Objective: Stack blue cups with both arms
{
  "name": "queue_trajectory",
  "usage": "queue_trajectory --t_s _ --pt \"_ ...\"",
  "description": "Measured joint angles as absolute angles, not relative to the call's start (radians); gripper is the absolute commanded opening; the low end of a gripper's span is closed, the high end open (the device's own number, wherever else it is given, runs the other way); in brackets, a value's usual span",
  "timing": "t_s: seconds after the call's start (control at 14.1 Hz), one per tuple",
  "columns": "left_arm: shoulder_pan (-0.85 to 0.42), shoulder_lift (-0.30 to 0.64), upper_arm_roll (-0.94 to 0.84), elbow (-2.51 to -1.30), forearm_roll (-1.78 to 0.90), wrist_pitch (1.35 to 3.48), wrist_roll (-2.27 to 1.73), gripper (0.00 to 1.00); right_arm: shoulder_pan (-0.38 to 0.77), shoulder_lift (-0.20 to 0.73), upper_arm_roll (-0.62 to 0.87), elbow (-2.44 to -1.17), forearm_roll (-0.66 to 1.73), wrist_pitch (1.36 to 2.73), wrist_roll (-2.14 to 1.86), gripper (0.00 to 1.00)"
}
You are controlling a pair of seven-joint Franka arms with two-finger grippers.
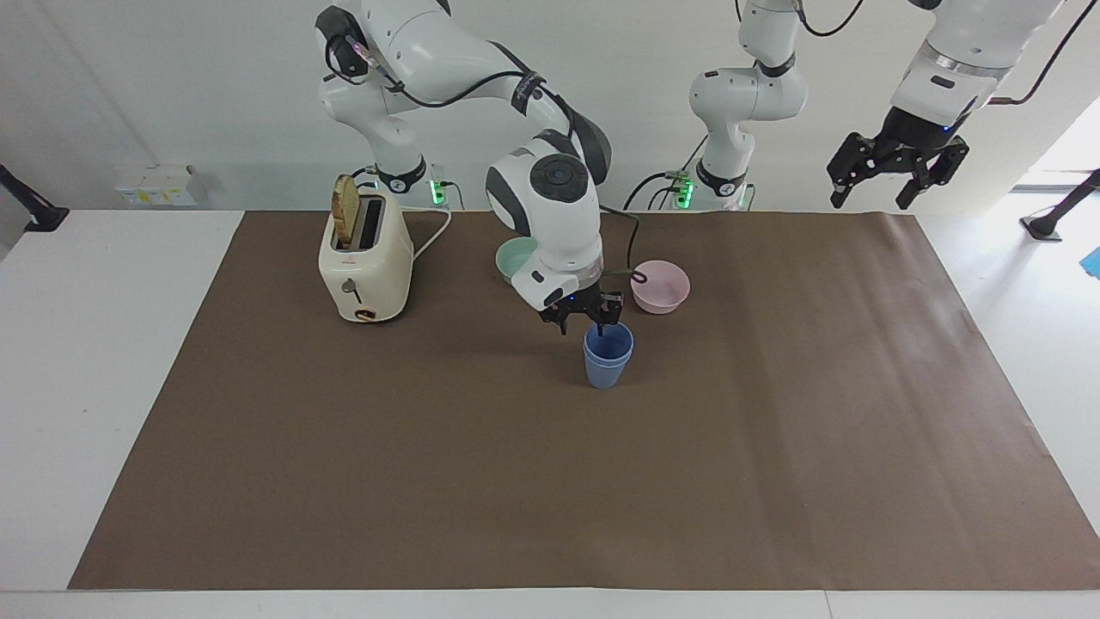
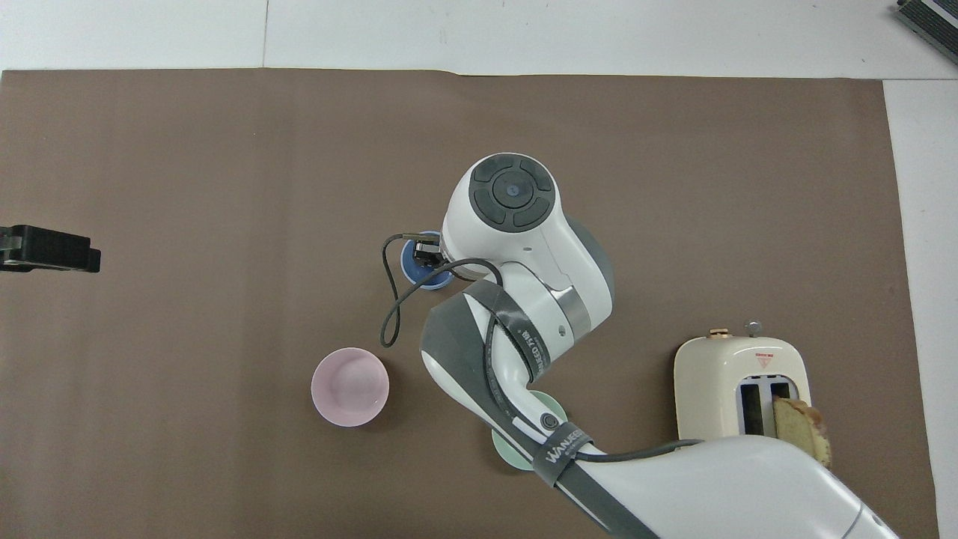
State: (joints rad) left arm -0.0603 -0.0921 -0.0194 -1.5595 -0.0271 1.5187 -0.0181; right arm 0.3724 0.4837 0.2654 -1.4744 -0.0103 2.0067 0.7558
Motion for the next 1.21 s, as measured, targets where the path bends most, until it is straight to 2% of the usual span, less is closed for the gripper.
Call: queue_trajectory --t_s 0.14,0.36,0.78,1.21 --pt "-0.060 -0.092 -0.019 -1.560 -0.027 1.519 -0.018 1.00 0.372 0.483 0.265 -1.472 -0.037 1.996 0.756 1.00" --pt "-0.060 -0.092 -0.019 -1.560 -0.027 1.519 -0.018 1.00 0.342 0.466 0.262 -1.446 -0.068 1.906 0.746 1.00" --pt "-0.060 -0.092 -0.019 -1.560 -0.027 1.519 -0.018 1.00 0.176 0.304 0.258 -1.415 -0.072 1.685 0.494 1.00" --pt "-0.060 -0.092 -0.019 -1.560 -0.027 1.519 -0.018 1.00 -0.014 0.162 0.254 -1.412 -0.073 1.598 0.169 1.00"
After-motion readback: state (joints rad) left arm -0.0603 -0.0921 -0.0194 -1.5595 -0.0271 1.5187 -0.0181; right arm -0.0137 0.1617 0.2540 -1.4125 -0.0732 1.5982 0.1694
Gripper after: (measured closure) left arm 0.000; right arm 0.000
